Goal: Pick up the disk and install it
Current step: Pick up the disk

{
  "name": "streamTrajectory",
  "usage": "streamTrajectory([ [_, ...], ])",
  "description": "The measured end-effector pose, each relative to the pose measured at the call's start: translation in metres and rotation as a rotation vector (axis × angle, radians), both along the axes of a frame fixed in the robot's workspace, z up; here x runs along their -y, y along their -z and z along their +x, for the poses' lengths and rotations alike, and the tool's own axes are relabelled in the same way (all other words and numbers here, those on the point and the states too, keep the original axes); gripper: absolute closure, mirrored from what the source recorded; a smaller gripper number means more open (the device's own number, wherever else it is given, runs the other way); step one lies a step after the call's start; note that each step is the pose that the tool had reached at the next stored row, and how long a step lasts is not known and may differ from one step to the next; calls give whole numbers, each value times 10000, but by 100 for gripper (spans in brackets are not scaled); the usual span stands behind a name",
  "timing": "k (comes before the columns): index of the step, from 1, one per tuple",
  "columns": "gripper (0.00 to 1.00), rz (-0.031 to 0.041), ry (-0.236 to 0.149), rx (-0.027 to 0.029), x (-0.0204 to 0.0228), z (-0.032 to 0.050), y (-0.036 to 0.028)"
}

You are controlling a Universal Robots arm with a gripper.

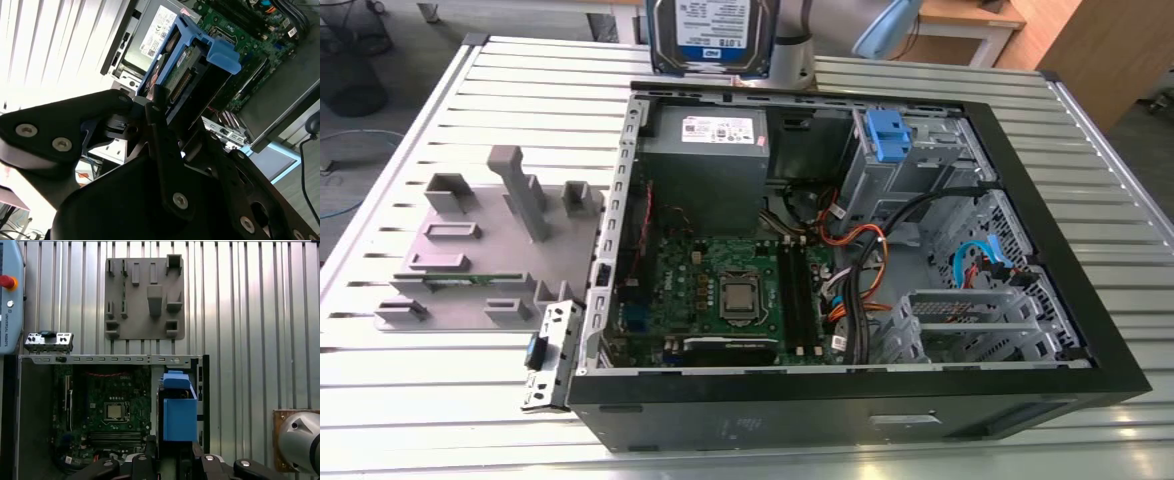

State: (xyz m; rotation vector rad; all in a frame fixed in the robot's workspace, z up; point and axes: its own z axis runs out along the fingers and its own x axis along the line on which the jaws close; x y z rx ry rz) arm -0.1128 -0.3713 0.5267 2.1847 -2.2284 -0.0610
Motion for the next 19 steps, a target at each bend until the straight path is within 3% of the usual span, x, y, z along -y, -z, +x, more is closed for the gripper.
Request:
streamTrajectory([
  [5,65,-3,0,-2,33,97,22],
  [14,65,-8,-1,-2,38,105,27],
  [19,65,-131,0,-1,79,105,28],
])
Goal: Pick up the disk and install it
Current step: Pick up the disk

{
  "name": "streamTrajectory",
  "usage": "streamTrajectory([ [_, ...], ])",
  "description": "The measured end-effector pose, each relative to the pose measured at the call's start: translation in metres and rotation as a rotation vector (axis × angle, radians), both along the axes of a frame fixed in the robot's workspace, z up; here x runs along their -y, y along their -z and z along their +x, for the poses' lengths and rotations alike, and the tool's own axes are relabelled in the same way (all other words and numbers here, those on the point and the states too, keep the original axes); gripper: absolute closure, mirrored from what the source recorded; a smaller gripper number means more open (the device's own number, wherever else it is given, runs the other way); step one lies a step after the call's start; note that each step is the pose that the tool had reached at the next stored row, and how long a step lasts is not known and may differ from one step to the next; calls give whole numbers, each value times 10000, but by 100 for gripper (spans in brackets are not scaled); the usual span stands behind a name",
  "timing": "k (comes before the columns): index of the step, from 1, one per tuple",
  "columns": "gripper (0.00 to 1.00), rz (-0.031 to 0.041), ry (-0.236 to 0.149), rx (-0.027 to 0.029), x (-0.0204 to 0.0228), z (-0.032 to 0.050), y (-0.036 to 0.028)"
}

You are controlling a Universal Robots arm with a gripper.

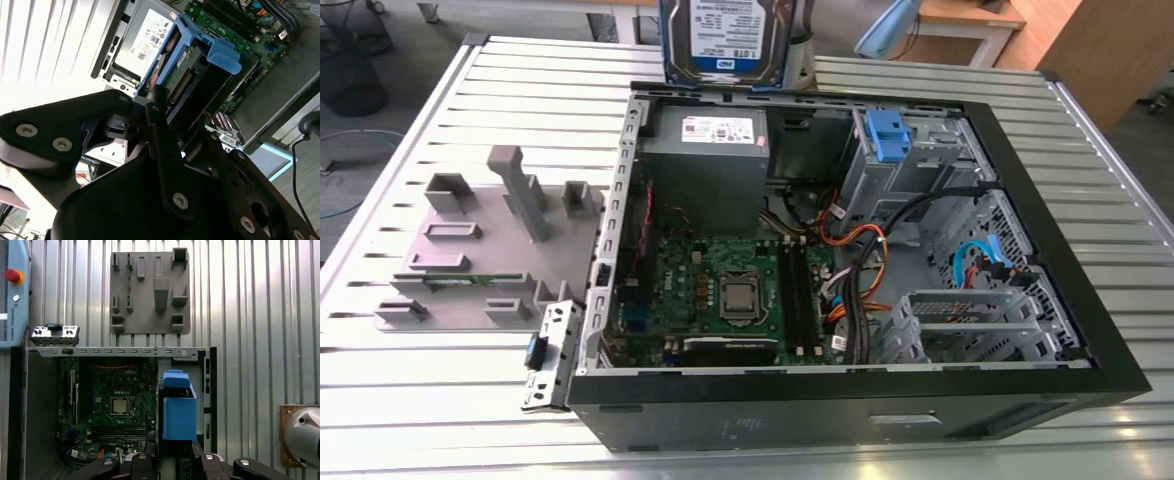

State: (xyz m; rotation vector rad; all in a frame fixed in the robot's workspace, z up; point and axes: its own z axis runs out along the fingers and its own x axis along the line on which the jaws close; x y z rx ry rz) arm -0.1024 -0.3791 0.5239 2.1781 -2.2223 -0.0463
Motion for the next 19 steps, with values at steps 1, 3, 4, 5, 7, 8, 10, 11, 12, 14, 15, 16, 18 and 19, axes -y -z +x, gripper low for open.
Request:
streamTrajectory([
  [1,65,-30,0,0,7,0,0],
  [3,65,-96,1,-1,18,0,-1],
  [4,65,-129,0,-2,24,0,-2],
  [5,65,-159,-1,-1,32,0,-1],
  [7,65,-220,0,-2,52,0,-1],
  [8,65,-250,0,-1,63,0,-1],
  [10,65,-310,0,-3,90,0,-1],
  [11,65,-338,1,-2,104,0,-1],
  [12,65,-365,1,-2,118,0,0],
  [14,65,-421,1,-1,148,0,0],
  [15,65,-449,0,-1,164,0,0],
  [16,65,-479,1,-1,180,0,1],
  [18,65,-543,1,-1,214,0,1],
  [19,65,-575,1,-1,231,0,1],
])
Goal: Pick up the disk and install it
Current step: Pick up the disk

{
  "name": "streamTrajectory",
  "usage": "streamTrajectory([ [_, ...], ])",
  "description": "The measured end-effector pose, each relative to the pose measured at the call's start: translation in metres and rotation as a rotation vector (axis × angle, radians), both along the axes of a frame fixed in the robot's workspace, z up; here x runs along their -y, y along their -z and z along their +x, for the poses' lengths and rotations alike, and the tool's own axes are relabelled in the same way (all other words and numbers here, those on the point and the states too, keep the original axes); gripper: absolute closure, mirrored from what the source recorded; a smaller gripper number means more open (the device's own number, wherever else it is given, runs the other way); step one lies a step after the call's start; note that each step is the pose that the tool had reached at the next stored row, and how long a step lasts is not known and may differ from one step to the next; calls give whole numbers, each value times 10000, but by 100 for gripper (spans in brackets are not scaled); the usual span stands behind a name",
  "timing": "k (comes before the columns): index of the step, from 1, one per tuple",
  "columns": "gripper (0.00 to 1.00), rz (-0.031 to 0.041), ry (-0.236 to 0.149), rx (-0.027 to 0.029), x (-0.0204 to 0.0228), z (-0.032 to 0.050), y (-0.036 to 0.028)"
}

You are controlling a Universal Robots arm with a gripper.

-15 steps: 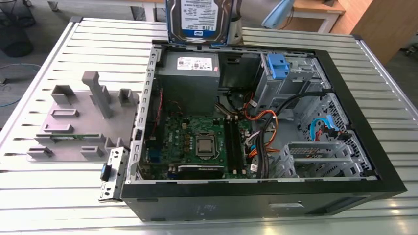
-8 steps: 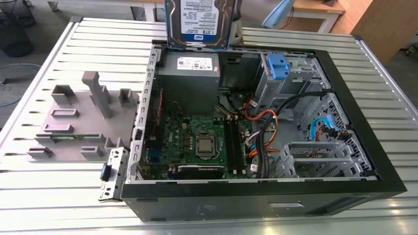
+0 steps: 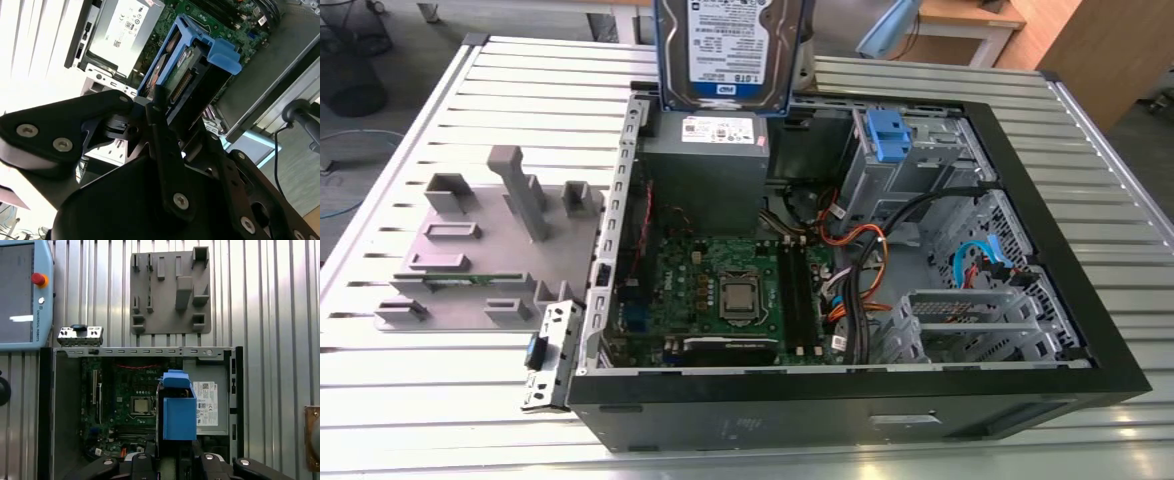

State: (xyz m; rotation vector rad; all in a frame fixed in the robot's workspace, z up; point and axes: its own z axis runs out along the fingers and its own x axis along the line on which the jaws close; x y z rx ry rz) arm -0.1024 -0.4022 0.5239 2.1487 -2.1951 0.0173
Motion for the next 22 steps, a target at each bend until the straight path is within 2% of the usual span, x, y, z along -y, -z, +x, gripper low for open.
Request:
streamTrajectory([
  [15,65,-483,0,0,267,0,3],
  [22,65,-745,0,0,386,0,4],
])
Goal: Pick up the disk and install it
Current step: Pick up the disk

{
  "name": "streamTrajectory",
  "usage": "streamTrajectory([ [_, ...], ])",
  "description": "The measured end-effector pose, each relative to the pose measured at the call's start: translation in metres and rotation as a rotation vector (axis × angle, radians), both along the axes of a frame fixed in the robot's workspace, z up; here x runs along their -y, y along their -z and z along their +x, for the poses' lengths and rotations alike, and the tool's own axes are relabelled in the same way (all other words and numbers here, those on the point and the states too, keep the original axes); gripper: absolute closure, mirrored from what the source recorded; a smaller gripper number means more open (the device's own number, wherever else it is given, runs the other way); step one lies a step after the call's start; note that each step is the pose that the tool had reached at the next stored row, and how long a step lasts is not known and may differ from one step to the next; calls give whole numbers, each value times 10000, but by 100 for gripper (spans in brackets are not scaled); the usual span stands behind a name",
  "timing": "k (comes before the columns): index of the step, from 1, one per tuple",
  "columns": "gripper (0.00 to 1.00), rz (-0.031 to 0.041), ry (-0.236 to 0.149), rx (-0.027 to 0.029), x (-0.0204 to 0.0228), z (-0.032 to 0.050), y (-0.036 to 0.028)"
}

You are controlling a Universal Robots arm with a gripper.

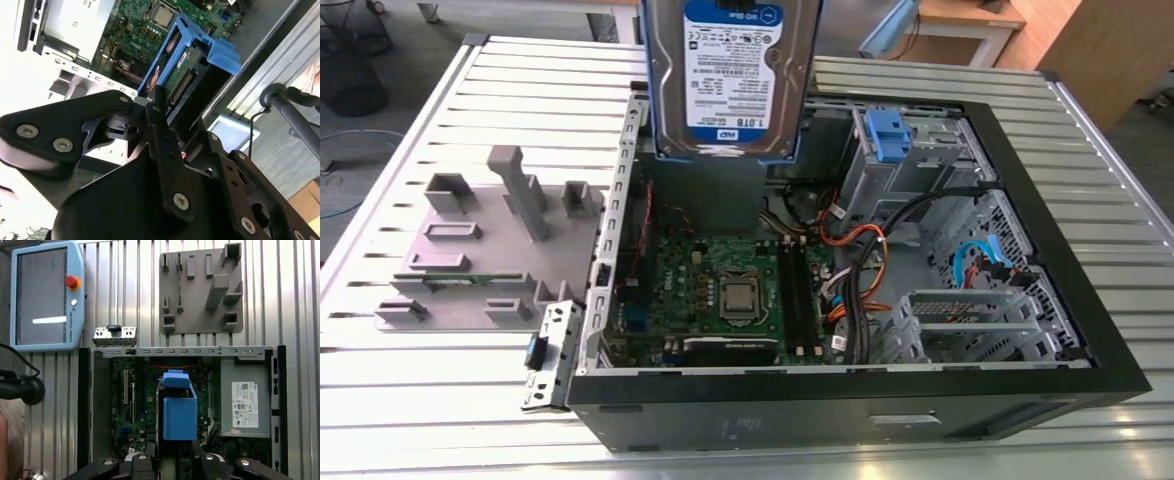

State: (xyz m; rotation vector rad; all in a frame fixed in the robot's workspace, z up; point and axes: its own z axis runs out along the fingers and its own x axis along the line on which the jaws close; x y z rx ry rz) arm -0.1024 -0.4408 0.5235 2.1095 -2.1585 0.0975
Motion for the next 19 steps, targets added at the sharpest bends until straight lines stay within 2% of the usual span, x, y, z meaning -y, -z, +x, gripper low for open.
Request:
streamTrajectory([
  [7,65,-269,0,0,134,0,1],
  [9,65,-338,0,0,157,-1,3],
  [14,65,-345,0,-1,157,0,1],
  [15,65,-340,0,-2,158,0,1],
  [19,65,21,0,0,186,0,13],
])
